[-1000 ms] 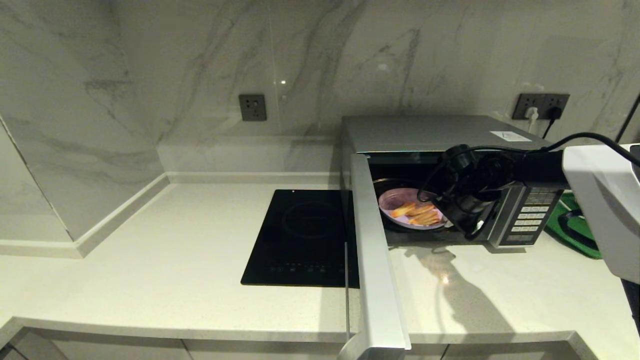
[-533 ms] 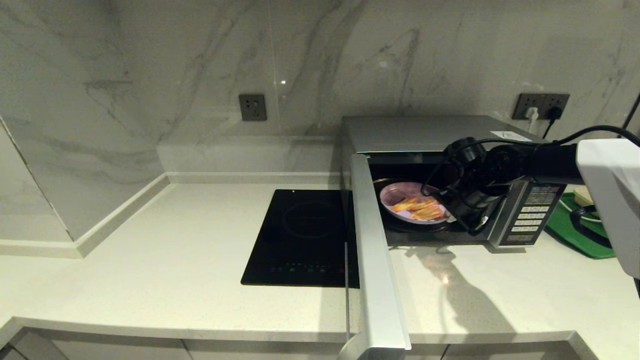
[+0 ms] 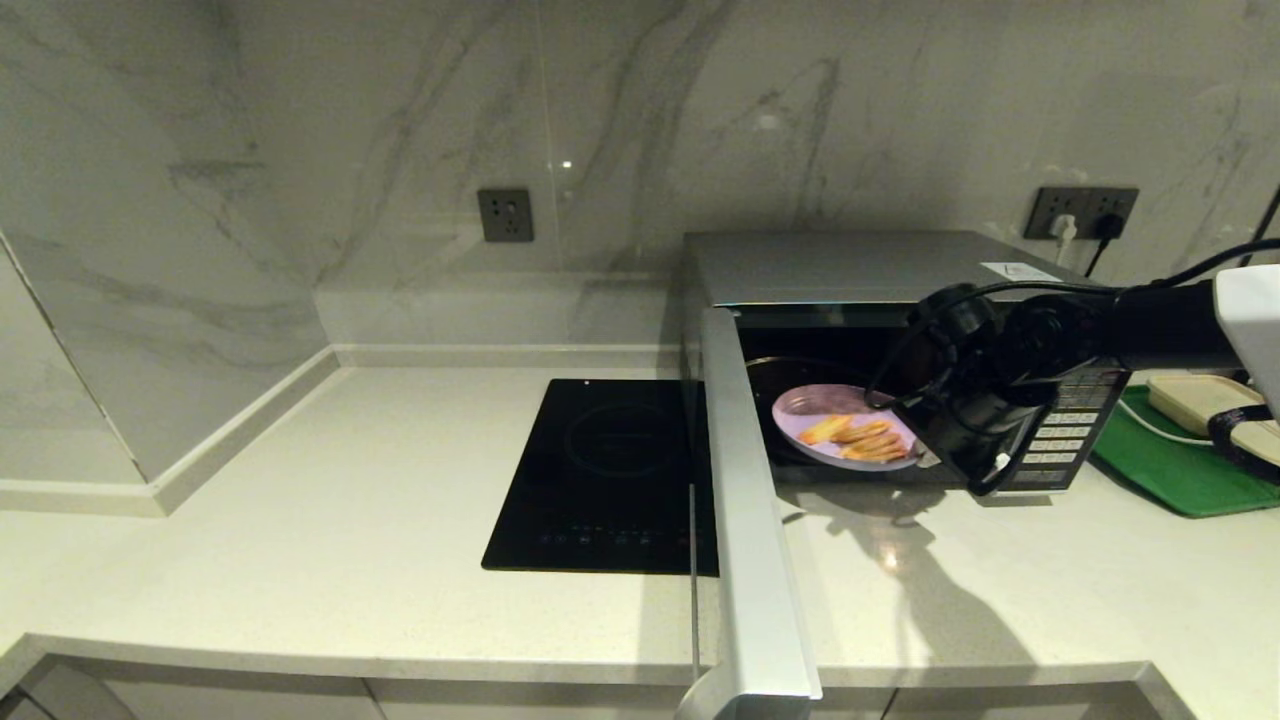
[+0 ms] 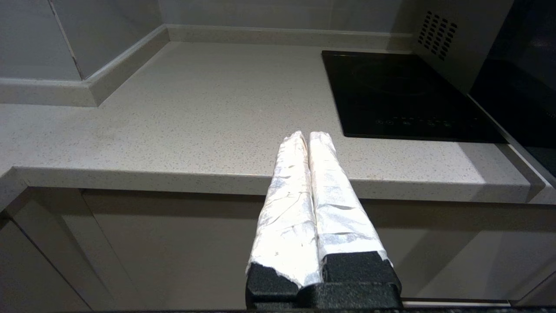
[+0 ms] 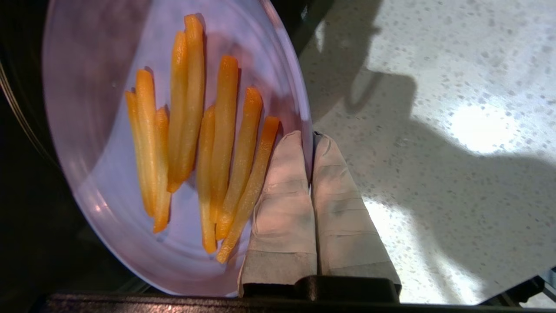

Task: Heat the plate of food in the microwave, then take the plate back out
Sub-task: Take the plate out of the microwave

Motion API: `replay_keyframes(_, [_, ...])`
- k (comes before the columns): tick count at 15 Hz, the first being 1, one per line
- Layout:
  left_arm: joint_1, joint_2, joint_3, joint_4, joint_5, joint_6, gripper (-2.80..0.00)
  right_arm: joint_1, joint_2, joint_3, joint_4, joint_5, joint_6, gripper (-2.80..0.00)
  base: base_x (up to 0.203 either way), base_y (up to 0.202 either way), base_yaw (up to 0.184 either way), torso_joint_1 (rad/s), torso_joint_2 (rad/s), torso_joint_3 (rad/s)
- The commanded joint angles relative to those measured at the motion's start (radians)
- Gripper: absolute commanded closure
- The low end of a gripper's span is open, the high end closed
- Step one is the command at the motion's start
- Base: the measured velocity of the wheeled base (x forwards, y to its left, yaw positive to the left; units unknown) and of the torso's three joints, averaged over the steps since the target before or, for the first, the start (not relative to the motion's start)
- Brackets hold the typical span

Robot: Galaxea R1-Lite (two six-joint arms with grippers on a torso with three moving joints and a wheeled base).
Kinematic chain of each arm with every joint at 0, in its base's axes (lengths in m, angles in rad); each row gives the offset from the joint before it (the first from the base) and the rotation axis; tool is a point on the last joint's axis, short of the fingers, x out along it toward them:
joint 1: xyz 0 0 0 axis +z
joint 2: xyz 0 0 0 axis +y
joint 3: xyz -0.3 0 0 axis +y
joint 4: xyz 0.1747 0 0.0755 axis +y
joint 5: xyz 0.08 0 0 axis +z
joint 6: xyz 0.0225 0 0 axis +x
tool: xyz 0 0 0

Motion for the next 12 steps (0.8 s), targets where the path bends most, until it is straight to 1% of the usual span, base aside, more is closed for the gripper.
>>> replay_keyframes(1, [0.000, 0.000, 0.000, -0.001, 0.002, -0.001, 0.00, 0.001, -0.068, 0.080, -0.029, 0.003, 0.009, 0.00, 0.000, 0.000, 0.000, 0.000, 0.00, 0.000])
replay_keyframes(5, [0.000, 0.000, 0.000, -0.001, 0.001, -0.001, 0.00, -0.012, -0.199, 0.235, -0.060, 0.017, 0.009, 0.00, 0.000, 0.000, 0.000, 0.000, 0.00, 0.000])
replay_keyframes(8, [0.000, 0.000, 0.000, -0.001, 0.000, -0.001, 0.00, -0.033, -0.320, 0.409, -0.125, 0.025, 0.008, 0.00, 0.000, 0.000, 0.000, 0.000, 0.00, 0.000])
replay_keyframes(10, [0.000, 0.000, 0.000, -0.001, 0.000, 0.000, 0.00, -0.072, -0.407, 0.527, -0.157, 0.040, 0.007, 0.00, 0.000, 0.000, 0.000, 0.000, 0.00, 0.000])
replay_keyframes(12, [0.000, 0.000, 0.000, -0.001, 0.000, 0.000, 0.00, -0.139, -0.489, 0.646, -0.193, 0.061, -0.009, 0.00, 0.000, 0.000, 0.000, 0.000, 0.00, 0.000])
